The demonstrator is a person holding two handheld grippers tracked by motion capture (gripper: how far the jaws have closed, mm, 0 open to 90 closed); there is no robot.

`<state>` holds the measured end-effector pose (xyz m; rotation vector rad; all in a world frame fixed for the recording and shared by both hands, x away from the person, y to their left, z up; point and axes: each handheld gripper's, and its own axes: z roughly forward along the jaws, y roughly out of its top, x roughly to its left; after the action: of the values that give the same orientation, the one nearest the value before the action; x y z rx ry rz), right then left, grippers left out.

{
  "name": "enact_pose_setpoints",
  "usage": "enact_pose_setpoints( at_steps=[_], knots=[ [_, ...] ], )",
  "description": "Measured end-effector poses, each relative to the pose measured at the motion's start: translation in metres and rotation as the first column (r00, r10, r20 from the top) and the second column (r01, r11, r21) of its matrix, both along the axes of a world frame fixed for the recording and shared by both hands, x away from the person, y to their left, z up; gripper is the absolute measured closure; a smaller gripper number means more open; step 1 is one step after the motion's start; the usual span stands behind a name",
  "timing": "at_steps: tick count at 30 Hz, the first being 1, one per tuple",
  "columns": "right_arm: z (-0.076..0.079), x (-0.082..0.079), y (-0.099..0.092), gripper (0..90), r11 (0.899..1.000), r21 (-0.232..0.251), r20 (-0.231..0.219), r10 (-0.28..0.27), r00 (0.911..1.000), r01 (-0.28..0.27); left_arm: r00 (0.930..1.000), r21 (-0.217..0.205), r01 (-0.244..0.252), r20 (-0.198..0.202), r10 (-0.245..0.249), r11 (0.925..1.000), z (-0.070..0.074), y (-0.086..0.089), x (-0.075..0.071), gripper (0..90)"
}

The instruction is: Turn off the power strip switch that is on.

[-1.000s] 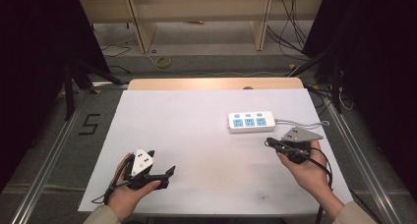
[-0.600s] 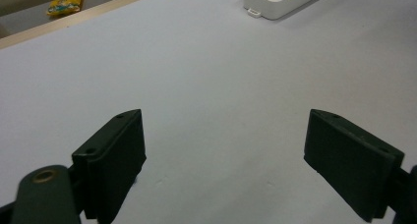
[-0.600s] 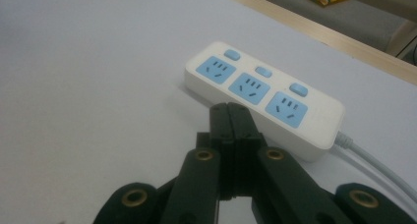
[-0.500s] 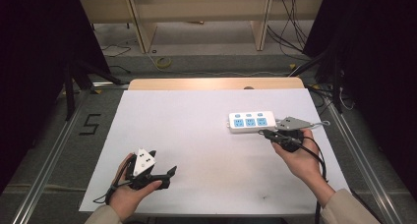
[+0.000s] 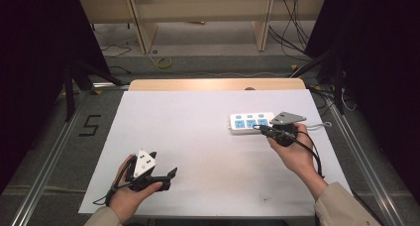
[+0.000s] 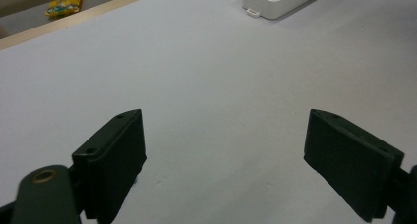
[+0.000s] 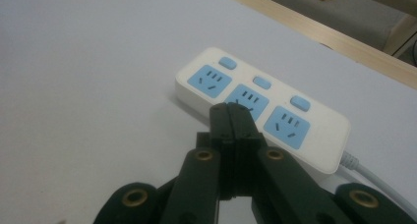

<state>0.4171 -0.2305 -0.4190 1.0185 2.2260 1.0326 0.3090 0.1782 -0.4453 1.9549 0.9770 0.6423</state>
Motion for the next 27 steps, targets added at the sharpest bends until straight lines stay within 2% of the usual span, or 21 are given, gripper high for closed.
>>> enact_pose_setpoints(
  at_steps=[10, 18, 27],
  knots=[
    [0.001, 0.011, 0.003, 90.0, 1.0, -0.004, -0.008, -0.01, 0.9999, 0.01, 1.0, 0.003, 0.0, 0.001, 0.0, 1.0, 0.0, 0.0, 0.0, 15.0],
    [0.004, 0.027, 0.003, 90.0, 1.0, -0.002, -0.013, -0.03, 0.9995, 0.03, 1.0, 0.006, 0.0, -0.001, 0.0, 1.0, 0.0, 0.0, 0.0, 15.0],
    [0.001, 0.046, 0.016, 90.0, 0.999, -0.027, -0.034, -0.028, 0.999, 0.028, 1.0, 0.006, 0.002, 0.001, -0.002, 1.0, 0.0, 0.0, 0.0, 15.0]
  ],
)
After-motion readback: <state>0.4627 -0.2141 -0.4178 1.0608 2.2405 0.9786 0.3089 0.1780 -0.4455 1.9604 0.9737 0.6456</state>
